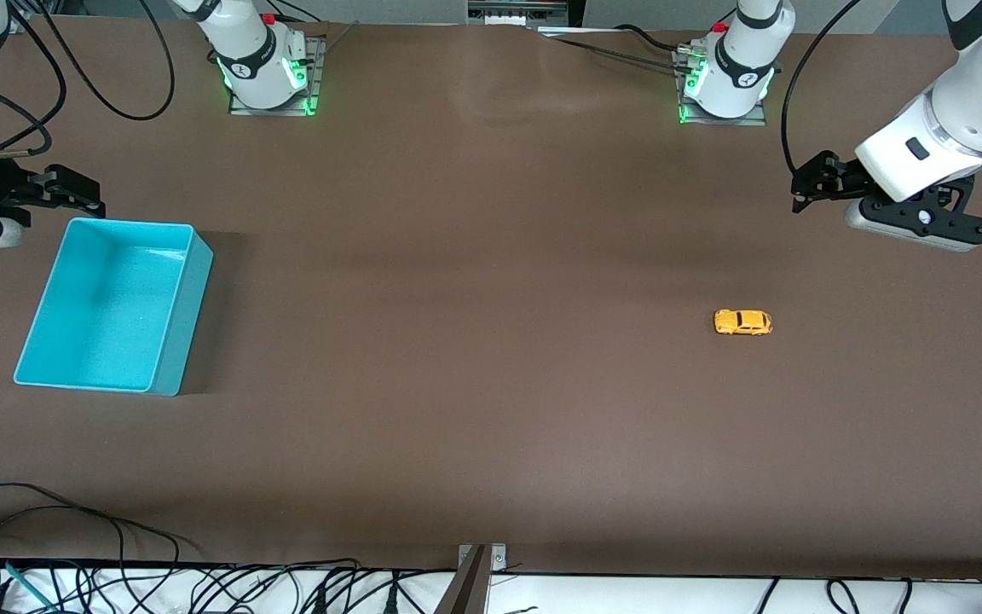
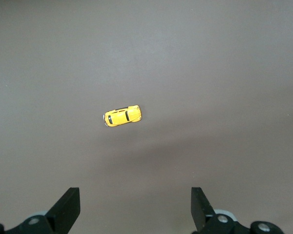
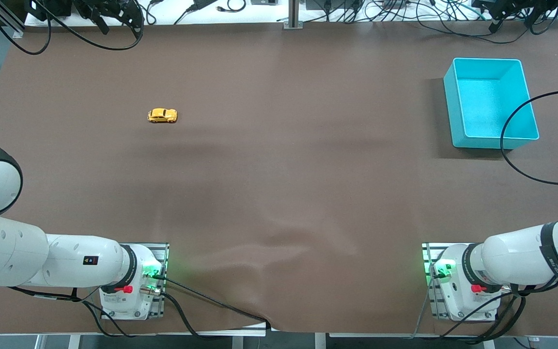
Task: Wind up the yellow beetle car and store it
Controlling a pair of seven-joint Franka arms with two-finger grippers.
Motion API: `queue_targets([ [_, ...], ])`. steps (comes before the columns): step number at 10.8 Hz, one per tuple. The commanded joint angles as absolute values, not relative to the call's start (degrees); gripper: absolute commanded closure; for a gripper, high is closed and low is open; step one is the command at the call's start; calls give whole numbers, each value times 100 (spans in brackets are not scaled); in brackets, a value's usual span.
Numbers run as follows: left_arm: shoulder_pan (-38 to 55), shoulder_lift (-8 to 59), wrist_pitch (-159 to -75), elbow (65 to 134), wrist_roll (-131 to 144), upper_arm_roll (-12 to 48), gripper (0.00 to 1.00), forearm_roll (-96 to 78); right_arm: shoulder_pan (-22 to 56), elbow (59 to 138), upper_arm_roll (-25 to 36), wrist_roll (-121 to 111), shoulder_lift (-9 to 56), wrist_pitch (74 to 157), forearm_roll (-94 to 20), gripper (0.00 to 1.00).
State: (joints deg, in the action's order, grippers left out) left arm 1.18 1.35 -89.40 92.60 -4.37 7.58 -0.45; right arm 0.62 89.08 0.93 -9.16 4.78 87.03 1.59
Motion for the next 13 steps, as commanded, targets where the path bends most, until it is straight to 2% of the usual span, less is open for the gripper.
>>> queue_targets([
  [1, 106, 97, -8930, 9229, -413, 738, 0, -185, 53, 8938, 88, -993, 422, 8666, 70, 0],
  [13, 114, 141, -8833, 9325, -475, 738, 0, -255, 53, 8938, 97, -1002, 422, 8666, 70, 0],
])
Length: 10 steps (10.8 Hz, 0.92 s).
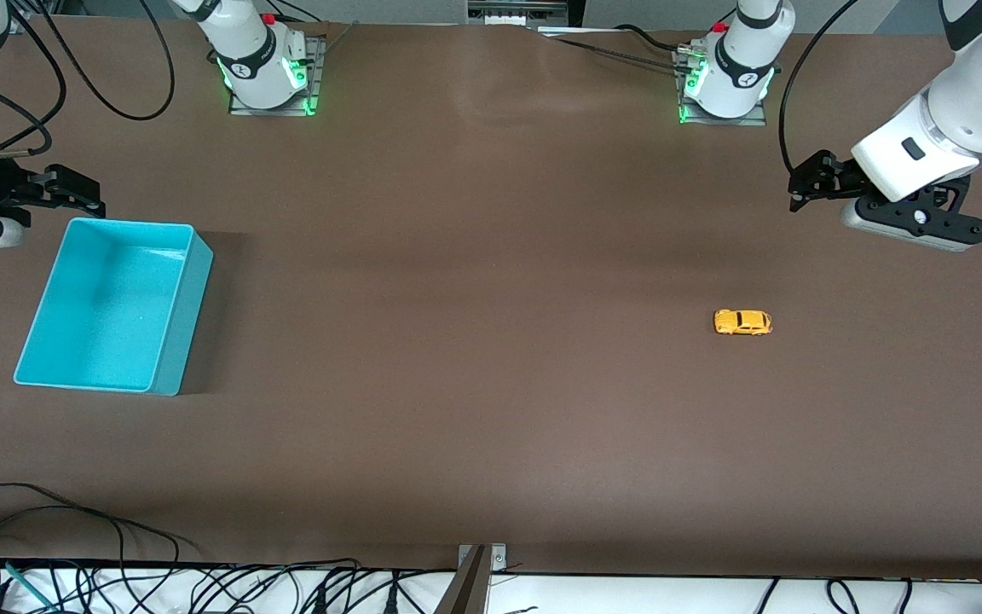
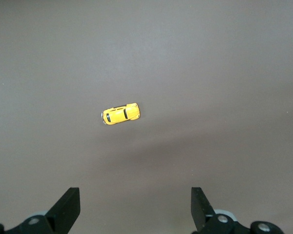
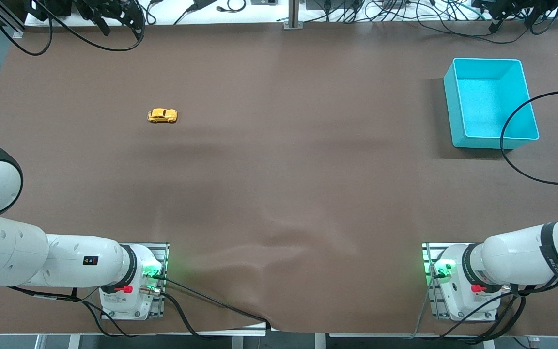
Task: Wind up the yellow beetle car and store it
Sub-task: 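Move the left gripper down over the yellow toy car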
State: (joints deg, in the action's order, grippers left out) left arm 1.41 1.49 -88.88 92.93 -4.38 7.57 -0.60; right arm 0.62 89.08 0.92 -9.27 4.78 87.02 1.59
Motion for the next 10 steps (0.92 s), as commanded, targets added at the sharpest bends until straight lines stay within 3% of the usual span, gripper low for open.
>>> queue_targets([
  [1, 106, 132, -8833, 9325, -483, 738, 0, -255, 53, 8938, 88, -1002, 422, 8666, 70, 0],
  [10, 97, 106, -8842, 9351, -745, 782, 0, -246, 53, 8938, 88, -1002, 422, 8666, 70, 0],
])
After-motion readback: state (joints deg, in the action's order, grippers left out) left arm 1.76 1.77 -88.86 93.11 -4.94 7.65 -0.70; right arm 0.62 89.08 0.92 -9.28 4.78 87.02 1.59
